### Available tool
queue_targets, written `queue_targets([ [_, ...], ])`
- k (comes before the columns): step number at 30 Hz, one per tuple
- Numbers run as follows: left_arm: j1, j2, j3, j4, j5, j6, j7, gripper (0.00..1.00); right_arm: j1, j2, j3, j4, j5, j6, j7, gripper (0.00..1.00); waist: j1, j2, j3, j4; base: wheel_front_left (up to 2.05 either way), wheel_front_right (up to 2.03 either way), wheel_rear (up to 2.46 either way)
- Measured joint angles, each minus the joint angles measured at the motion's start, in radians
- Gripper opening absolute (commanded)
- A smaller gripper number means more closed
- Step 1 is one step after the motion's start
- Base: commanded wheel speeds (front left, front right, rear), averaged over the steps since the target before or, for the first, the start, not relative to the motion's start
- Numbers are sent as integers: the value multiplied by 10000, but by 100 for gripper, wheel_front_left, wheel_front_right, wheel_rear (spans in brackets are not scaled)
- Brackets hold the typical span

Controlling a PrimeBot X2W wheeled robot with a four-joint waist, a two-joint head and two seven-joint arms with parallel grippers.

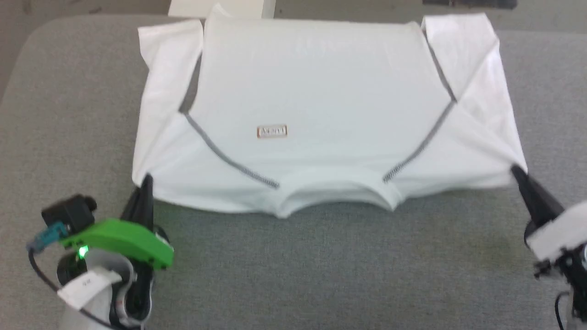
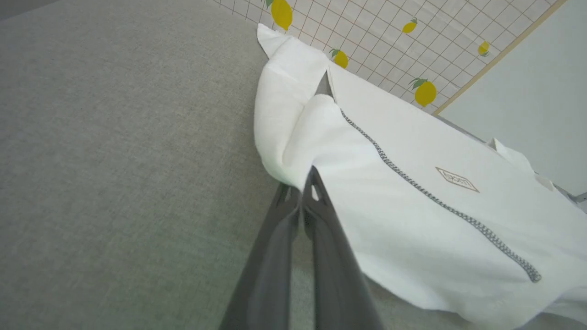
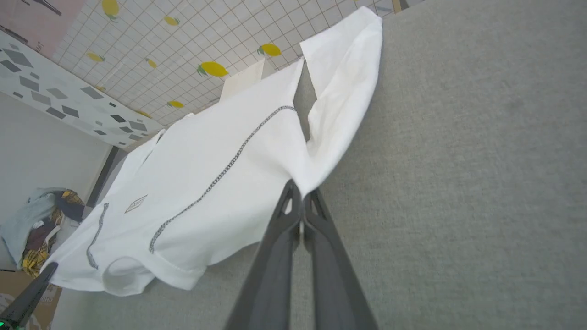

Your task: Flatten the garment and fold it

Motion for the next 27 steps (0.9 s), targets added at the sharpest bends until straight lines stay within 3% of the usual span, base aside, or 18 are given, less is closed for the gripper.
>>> queue_targets([
  [10,2566,79,-224,-1726,98,1011,1306,0,2993,8,-589,-1379,-554,4,746,0,0,0,-1342,21,0,0,0],
  [17,3140,257,-403,-2150,174,1850,2587,0,3557,-6,-140,-2309,-1812,4,2138,0,0,0,-1624,-131,0,0,0],
  [21,3133,261,-635,-1597,244,1933,2861,0,3486,-15,686,-2027,-2872,4,2571,0,0,0,-1631,-296,0,0,0],
  [27,2942,-8,-869,-182,199,1770,2612,0,3060,-13,1521,-240,-3561,0,2493,0,0,0,-1719,-356,0,0,0],
])
